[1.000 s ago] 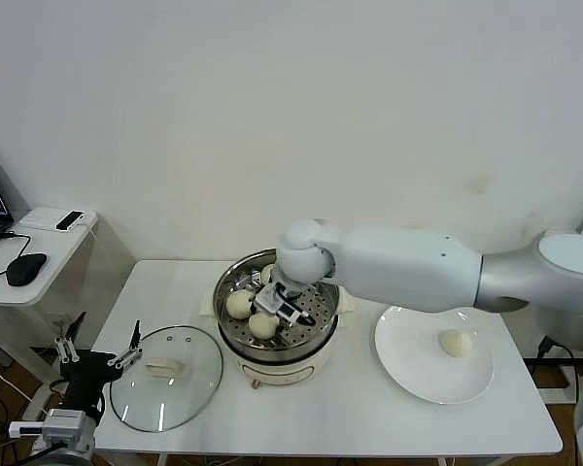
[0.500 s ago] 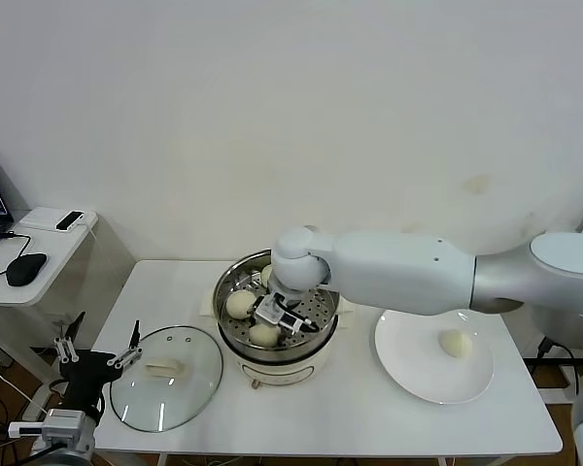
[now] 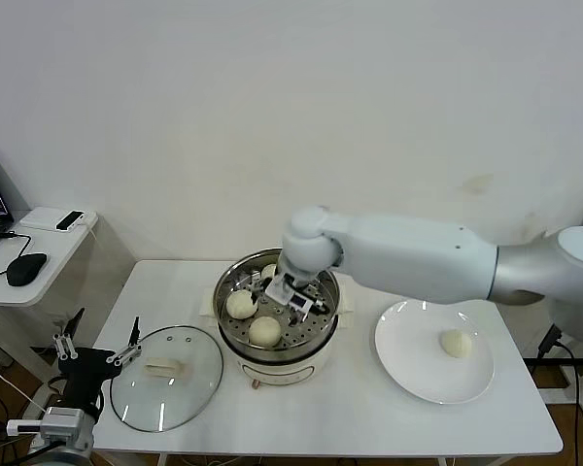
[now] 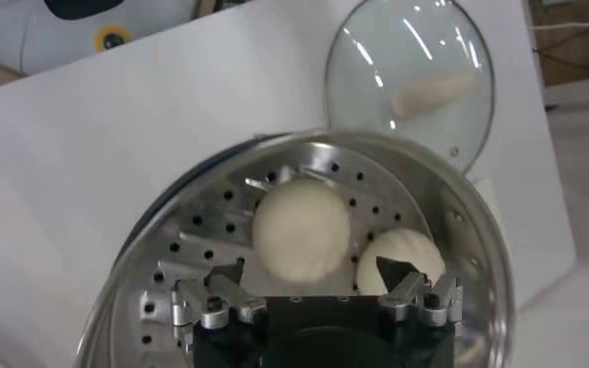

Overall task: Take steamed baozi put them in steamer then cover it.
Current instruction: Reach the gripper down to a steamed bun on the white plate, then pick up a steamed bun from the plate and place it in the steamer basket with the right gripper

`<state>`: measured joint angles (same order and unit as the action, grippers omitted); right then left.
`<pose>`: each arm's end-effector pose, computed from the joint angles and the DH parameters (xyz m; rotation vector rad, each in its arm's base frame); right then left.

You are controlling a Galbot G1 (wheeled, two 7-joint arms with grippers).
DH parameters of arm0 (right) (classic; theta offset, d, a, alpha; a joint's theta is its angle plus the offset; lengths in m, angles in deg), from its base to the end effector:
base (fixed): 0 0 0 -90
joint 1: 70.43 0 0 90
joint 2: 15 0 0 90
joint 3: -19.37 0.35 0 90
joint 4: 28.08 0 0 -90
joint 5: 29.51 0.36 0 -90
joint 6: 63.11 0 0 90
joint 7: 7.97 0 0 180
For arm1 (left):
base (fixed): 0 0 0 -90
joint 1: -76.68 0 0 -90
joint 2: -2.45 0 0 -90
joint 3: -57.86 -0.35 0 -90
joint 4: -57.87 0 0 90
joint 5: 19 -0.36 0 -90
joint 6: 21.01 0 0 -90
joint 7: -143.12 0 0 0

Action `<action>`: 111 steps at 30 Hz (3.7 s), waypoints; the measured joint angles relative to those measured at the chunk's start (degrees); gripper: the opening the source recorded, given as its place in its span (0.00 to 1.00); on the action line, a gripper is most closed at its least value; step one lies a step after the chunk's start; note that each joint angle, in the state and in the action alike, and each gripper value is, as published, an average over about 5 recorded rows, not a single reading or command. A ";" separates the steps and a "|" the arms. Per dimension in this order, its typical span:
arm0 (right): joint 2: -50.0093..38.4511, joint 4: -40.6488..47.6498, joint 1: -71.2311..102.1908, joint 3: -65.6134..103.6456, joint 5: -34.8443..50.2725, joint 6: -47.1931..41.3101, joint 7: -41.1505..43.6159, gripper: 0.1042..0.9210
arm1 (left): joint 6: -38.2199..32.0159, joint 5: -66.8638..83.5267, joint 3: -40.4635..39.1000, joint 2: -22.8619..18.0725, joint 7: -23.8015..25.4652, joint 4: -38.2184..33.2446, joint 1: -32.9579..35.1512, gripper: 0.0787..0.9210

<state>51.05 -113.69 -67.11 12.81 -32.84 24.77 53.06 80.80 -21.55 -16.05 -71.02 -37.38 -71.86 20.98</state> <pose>0.4866 0.1726 -0.0693 1.9172 -0.9117 2.1600 0.1673 0.1077 -0.2268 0.1630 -2.9980 -0.6614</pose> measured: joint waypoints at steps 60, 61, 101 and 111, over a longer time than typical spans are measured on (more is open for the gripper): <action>-32.01 13.08 50.42 50.48 -19.75 -4.84 1.64 0.88 | 1.05 -2.91 -3.38 2.69 0.07 1.01 0.47 0.88; -31.49 13.59 50.33 50.48 -19.95 -4.85 1.54 0.88 | 1.05 -2.92 -3.31 2.66 0.07 1.00 0.50 0.88; -32.98 9.20 29.30 34.90 -9.11 -12.66 4.02 0.63 | 0.86 -2.61 -3.69 2.83 0.08 0.91 0.14 0.88; -28.24 3.84 10.66 20.38 1.85 -17.82 2.08 0.64 | 0.95 -2.63 -4.46 2.76 0.08 0.77 -0.34 0.88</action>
<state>22.82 -109.86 -56.45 33.19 -30.99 6.94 55.14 81.75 -24.17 -20.51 -68.26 -37.30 -71.10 20.63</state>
